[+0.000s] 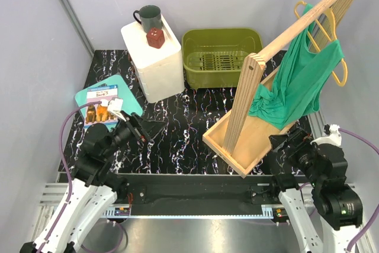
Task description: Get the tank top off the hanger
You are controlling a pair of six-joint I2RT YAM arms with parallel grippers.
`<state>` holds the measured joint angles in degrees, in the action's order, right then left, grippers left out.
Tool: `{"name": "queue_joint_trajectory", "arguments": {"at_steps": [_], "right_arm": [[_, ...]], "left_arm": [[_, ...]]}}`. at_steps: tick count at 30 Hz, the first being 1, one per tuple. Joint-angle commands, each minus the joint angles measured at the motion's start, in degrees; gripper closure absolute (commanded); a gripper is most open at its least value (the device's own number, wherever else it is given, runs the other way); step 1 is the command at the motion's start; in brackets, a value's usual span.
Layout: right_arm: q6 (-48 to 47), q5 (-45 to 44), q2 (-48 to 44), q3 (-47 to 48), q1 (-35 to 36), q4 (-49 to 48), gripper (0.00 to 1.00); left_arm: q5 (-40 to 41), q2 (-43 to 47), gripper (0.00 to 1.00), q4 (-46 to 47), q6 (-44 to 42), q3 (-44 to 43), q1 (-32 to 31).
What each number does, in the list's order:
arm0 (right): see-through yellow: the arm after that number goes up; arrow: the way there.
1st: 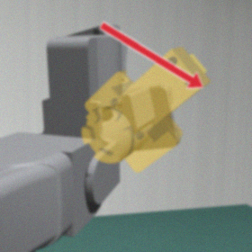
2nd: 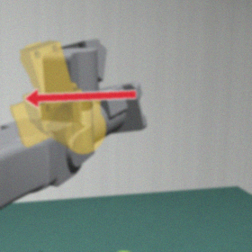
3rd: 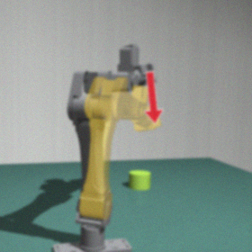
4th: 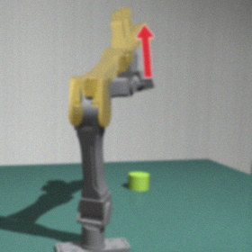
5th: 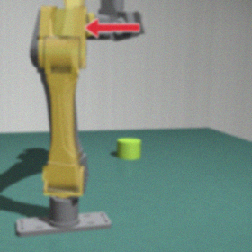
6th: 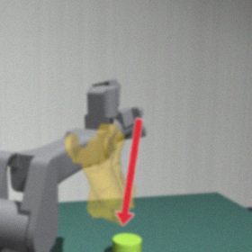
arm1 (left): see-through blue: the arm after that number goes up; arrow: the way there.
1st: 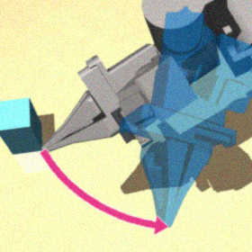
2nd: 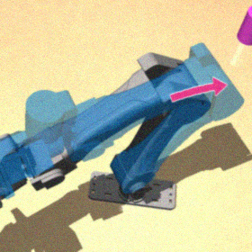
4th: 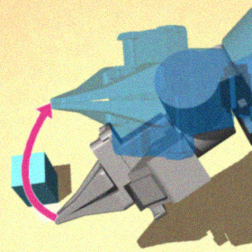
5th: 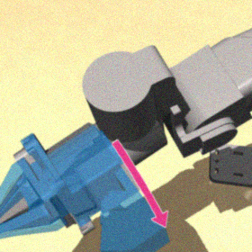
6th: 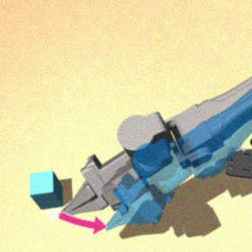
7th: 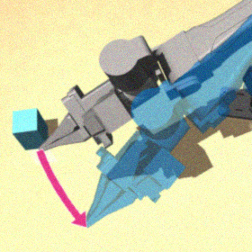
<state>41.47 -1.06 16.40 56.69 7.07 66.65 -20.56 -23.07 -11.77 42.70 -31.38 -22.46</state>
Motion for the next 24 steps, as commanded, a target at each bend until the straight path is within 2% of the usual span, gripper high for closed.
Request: {"name": "queue_joint_trajectory", "arguments": {"at_steps": [1, 3, 10, 19, 24], "right_arm": [[-12.8, 0.9, 2.0, 8.2, -0.2, 1.1, 0.0], [-16.9, 0.4, 4.4, 10.6, -0.2, 1.4, 0.0], [-23.2, -17.2, 16.0, 22.0, -0.2, 1.1, 0.0], [-32.8, -28.9, 30.5, 34.6, -0.2, -6.8, 0.0], [-33.7, -26.3, 38.1, 42.5, -0.3, -6.6, 0.0]], "left_arm": [[-5.2, -1.7, 0.01, -2.8, -3.3, -4.0, 0.1], [-7.1, -2.2, 0.01, -1.8, -3.8, -4.1, 0.0], [-11.1, -4.4, 0.01, -1.4, -5.6, -5.6, 0.0], [-14.6, -5.5, 0.01, -1.1, -5.7, -5.7, 0.1], [-15.1, -5.6, 0.01, -0.9, -5.7, -6.0, 0.1]]}}
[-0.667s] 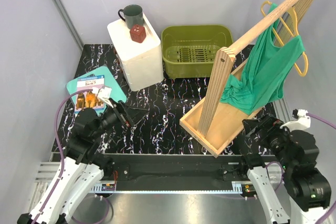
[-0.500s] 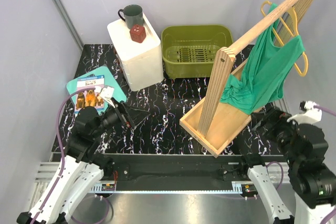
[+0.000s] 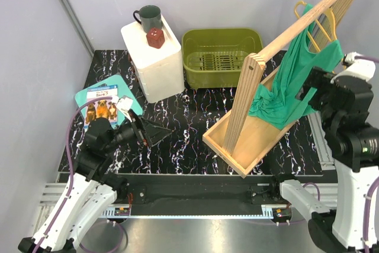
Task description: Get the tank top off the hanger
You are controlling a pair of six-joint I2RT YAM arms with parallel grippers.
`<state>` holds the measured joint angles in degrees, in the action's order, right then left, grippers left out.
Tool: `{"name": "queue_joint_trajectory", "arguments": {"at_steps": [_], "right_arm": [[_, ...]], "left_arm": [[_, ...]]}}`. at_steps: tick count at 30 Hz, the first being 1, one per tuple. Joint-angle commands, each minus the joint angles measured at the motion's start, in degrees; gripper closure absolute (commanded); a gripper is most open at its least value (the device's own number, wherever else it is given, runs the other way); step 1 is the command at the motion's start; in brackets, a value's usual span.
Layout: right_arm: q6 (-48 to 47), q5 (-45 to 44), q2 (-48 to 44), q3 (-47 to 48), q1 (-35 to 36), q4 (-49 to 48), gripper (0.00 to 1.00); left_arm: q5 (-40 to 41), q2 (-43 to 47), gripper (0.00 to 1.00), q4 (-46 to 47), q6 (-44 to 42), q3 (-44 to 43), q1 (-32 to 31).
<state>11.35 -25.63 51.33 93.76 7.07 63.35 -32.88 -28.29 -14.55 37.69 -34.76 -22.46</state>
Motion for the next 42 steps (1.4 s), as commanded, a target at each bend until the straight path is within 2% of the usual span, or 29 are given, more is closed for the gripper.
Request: {"name": "queue_joint_trajectory", "arguments": {"at_steps": [1, 6, 9, 14, 17, 20, 21, 24, 34, 36, 37, 42], "right_arm": [[-4.1, -1.1, 3.6, 6.9, -0.2, -4.0, 0.0], [-7.7, 0.1, 6.9, 14.1, -0.2, -5.7, 0.0], [-12.8, -5.1, 10.8, 19.3, -0.2, -5.8, 0.0], [-20.3, -14.1, 16.0, 22.3, -0.2, -6.6, 0.0], [-22.6, -15.1, 16.4, 19.7, -1.0, -9.0, 0.0], [-23.2, -9.7, 15.2, 15.4, -5.3, -12.3, 0.0], [-23.3, -6.5, 14.7, 12.0, -8.9, -14.8, 0.0], [-23.7, -5.8, 13.7, 6.2, -11.4, -18.2, 0.0], [-22.0, 2.2, 11.5, -3.1, -12.9, -23.4, 0.0], [-21.6, 3.9, 10.3, -4.3, -12.9, -24.6, 0.04], [-21.8, 4.4, 9.2, -4.6, -12.9, -25.0, 0.14], [-22.8, 7.4, 6.9, -8.5, -12.9, -28.5, 0.32]], "left_arm": [[-3.1, -0.5, 0.01, 2.0, -0.7, -2.9, 0.0], [-5.4, -2.1, 0.01, 1.9, -0.6, -4.3, 0.0], [-5.7, -2.2, 0.01, 1.9, -0.2, -4.8, 0.0], [-7.8, -2.6, 0.01, 1.9, 1.0, -5.0, 0.1], [-9.9, -4.0, 0.01, 1.5, 0.9, -4.9, 0.0], [-11.4, -4.8, 0.01, 1.5, 1.2, -4.3, 0.0], [-11.6, -4.9, 0.01, 1.5, 1.4, -4.0, 0.0], [-11.9, -4.4, 0.01, 1.5, 1.3, -3.3, 0.0], [-12.0, -4.5, 0.01, 1.5, 1.3, -3.0, 0.0], [-12.0, -4.9, 0.01, 1.5, 1.3, -3.2, 0.0], [-12.0, -4.9, 0.01, 1.5, 1.4, -3.3, 0.0], [-12.0, -5.3, 0.01, 2.7, 2.5, -2.4, 0.0]]}}
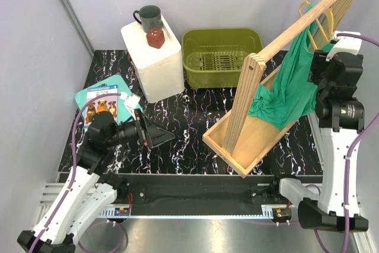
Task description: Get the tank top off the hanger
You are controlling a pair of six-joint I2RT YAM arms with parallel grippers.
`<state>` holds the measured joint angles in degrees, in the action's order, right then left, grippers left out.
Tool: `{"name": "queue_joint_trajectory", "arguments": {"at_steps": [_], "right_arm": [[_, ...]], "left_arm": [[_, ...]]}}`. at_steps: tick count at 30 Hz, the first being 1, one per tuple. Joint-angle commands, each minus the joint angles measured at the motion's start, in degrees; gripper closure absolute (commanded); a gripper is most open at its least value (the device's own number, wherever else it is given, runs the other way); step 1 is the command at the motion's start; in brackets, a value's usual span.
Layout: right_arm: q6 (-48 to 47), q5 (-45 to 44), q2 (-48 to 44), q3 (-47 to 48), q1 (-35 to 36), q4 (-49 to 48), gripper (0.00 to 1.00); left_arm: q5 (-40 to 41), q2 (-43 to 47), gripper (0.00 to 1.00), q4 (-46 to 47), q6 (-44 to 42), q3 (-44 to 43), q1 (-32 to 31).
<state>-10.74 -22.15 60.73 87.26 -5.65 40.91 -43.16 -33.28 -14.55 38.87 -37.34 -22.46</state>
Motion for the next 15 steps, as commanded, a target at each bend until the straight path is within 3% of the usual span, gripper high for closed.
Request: {"name": "queue_joint_trajectory", "arguments": {"at_steps": [1, 10, 15], "right_arm": [[-0.5, 4.3, -2.5, -2.4, -0.2, -6.3, 0.39], [2.0, 4.6, -1.9, -4.8, -0.2, -8.2, 0.52], [4.6, 6.8, -2.5, -5.4, -0.2, -9.8, 0.67]], "left_arm": [[-1.7, -0.3, 0.01, 2.9, 1.5, 0.2, 0.0], [-2.2, -0.1, 0.01, 3.3, 2.1, 0.3, 0.0], [-2.4, 0.1, 0.01, 3.2, 2.2, -0.1, 0.1]]}}
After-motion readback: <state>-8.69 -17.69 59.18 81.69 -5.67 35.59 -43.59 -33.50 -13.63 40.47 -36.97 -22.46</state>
